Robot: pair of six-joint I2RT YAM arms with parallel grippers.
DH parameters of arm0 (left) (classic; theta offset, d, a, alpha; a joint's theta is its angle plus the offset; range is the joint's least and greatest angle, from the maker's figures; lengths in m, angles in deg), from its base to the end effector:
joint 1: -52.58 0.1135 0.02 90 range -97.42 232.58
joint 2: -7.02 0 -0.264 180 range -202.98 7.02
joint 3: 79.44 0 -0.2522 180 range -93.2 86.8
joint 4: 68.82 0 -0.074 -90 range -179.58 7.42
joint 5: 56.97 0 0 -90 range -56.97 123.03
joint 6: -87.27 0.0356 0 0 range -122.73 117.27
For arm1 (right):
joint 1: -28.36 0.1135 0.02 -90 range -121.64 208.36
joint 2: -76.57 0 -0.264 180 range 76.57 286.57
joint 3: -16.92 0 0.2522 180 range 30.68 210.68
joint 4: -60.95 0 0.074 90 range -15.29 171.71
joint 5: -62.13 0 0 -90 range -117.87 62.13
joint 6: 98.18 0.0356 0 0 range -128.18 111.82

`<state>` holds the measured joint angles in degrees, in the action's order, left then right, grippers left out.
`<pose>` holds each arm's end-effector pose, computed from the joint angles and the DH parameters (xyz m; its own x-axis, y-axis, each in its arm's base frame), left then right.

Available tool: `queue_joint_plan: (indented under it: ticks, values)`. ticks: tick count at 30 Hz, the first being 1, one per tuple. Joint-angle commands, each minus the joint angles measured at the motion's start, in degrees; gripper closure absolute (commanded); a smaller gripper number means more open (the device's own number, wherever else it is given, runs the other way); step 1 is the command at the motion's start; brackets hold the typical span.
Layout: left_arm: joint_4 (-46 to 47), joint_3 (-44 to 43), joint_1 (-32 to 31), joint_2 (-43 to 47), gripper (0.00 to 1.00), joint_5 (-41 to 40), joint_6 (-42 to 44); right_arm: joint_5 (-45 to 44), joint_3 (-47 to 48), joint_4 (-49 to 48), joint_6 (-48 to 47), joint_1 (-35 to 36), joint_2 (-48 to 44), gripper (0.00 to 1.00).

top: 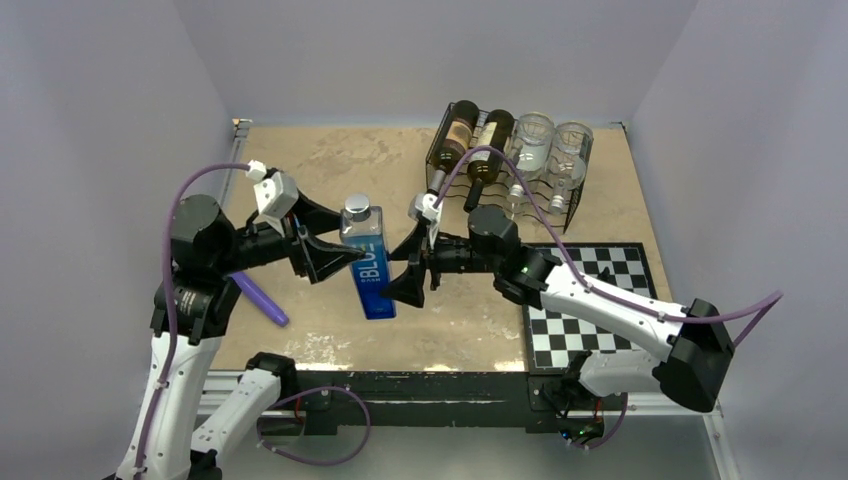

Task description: Put the wine bottle on the wine rack

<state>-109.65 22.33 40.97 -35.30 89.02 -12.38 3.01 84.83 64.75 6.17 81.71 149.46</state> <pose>0.1142 -0.0536 0.4311 -0.2373 -0.0470 -0.9703 0.8944 0.3792 -0.2371 0.1626 0.2491 0.3280 -0.3340 -0.0925 -0.9380 -0.9378 0.1324 0.3208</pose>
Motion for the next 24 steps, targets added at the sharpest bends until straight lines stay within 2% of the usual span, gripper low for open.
queue_joint_plan:
  ticks: [1, 9, 18, 24]
  values:
    - [13.5, -5.9, 0.0, 0.9, 1.00, 4.1, -6.8, 2.0, 1.6, -4.9, 1.0, 0.5, -3.6, 0.04]
    - [19.6, -7.9, 0.0, 0.8, 1.00, 4.6, -12.6, 3.2, 6.2, -7.4, 2.8, 1.2, -2.9, 0.03]
    - [23.5, -9.4, 0.0, 1.1, 1.00, 0.9, -13.6, 4.8, 8.9, -7.2, 3.6, 3.2, 0.2, 0.02]
    - [25.1, -10.2, 0.0, 1.4, 1.00, -0.7, -13.9, 3.1, 9.1, -10.6, 6.1, 4.6, 2.9, 0.02]
